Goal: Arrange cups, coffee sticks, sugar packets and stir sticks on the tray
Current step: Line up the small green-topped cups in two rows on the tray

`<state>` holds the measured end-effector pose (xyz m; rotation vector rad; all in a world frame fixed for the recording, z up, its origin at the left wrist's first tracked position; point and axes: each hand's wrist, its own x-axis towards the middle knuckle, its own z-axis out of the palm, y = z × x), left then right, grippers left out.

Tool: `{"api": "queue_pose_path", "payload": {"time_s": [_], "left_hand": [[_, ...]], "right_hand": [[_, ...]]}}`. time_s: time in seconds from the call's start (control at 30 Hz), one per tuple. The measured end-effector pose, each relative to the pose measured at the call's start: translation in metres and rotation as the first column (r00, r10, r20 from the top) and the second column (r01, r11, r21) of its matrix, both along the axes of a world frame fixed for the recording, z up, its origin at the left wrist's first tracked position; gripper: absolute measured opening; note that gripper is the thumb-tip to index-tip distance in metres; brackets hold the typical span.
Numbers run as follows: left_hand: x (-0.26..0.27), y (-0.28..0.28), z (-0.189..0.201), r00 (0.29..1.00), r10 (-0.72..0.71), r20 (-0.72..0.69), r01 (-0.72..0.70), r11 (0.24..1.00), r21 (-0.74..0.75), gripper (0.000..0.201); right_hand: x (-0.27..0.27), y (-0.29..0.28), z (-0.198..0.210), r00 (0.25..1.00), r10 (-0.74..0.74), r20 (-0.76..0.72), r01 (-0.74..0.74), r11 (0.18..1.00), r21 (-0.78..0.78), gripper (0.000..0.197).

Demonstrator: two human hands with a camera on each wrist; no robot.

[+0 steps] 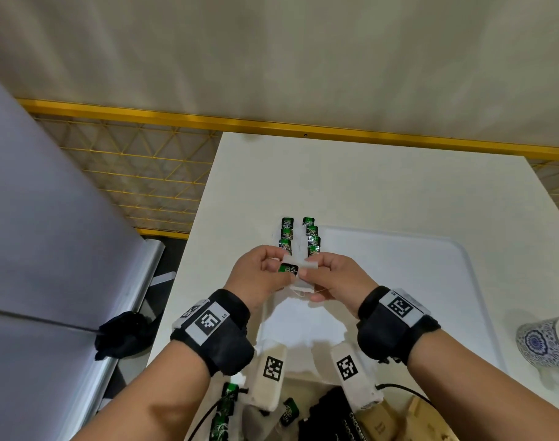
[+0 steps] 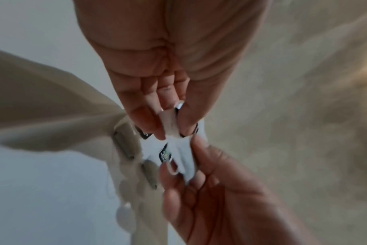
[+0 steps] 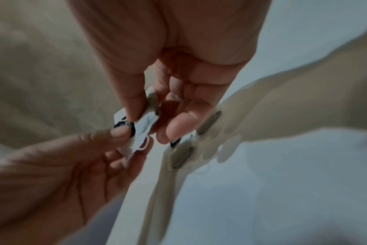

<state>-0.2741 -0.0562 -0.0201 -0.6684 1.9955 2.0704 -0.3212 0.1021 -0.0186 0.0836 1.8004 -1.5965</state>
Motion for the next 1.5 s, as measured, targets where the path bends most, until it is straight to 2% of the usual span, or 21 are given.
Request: {"api": "queue_pose_path", "payload": {"time_s": [0.1, 0.2, 0.3, 0.47, 0.57, 0.67, 0.77, 0.9, 0.93, 1.0, 1.07, 1.17, 1.33, 1.5], "left_hand": [[-0.002, -0.004, 0.002, 0.999, 0.050, -0.015, -0.051, 0.998, -0.025, 0.036], [-0.005, -0.004, 0.001, 1.000, -0.006, -0.026, 0.003, 0.992, -0.129, 0.038], [-0.007, -0.004, -0.003, 0.999, -0.012, -0.031, 0.005, 0.977, -0.213, 0.037], [-0.005, -0.009, -0.014, 0.995, 0.092, -0.038, -0.099, 0.951, -0.293, 0.032], [-0.001, -0.011, -0.019, 0.996, 0.082, -0.047, -0.093, 0.934, -0.345, 0.025], [0.002, -0.010, -0.019, 0.997, 0.068, -0.046, -0.080, 0.926, -0.368, 0.023], [0.003, -0.007, -0.020, 0.999, 0.015, -0.039, -0.029, 0.920, -0.391, 0.026], [0.003, 0.002, -0.020, 0.996, -0.092, 0.009, 0.085, 0.878, -0.472, 0.026], [0.002, 0.005, -0.020, 0.993, -0.114, 0.019, 0.109, 0.866, -0.489, 0.026], [0.000, 0.008, -0.020, 0.988, -0.147, 0.044, 0.149, 0.850, -0.506, 0.028], [-0.001, 0.010, -0.021, 0.978, -0.195, 0.071, 0.201, 0.811, -0.549, 0.031], [-0.003, 0.011, -0.021, 0.968, -0.235, 0.085, 0.239, 0.776, -0.584, 0.037], [-0.003, 0.013, -0.020, 0.967, -0.242, 0.079, 0.239, 0.756, -0.610, 0.038], [-0.002, 0.013, -0.017, 0.958, -0.271, 0.092, 0.269, 0.744, -0.611, 0.024]], "right_hand": [[0.004, 0.004, -0.004, 0.998, 0.021, -0.065, -0.015, 0.996, 0.085, 0.011], [0.009, 0.004, -0.008, 0.982, 0.046, -0.186, -0.010, 0.982, 0.189, 0.011], [0.012, 0.001, -0.010, 0.992, 0.033, -0.120, -0.012, 0.985, 0.170, 0.013], [0.010, -0.008, -0.010, 0.996, -0.075, 0.045, 0.067, 0.985, 0.157, 0.005], [0.008, -0.014, -0.014, 0.993, -0.100, 0.063, 0.085, 0.975, 0.207, 0.011], [0.006, -0.018, -0.017, 0.991, -0.123, 0.055, 0.108, 0.969, 0.220, 0.008], [0.005, -0.020, -0.019, 0.995, -0.093, 0.042, 0.080, 0.966, 0.246, 0.006], [0.004, -0.015, -0.020, 0.998, -0.021, -0.064, 0.040, 0.950, 0.310, 0.017], [0.003, -0.012, -0.022, 0.992, -0.023, -0.128, 0.066, 0.936, 0.345, 0.019], [0.000, -0.003, -0.024, 0.962, -0.098, -0.256, 0.197, 0.896, 0.399, 0.004], [-0.003, 0.005, -0.026, 0.931, -0.143, -0.337, 0.285, 0.862, 0.419, 0.017], [-0.006, 0.009, -0.028, 0.925, -0.126, -0.358, 0.280, 0.864, 0.418, 0.025], [-0.009, 0.003, -0.032, 0.936, -0.127, -0.327, 0.251, 0.894, 0.371, 0.027], [-0.009, 0.005, -0.033, 0.937, -0.142, -0.320, 0.260, 0.895, 0.363, 0.028]]}}
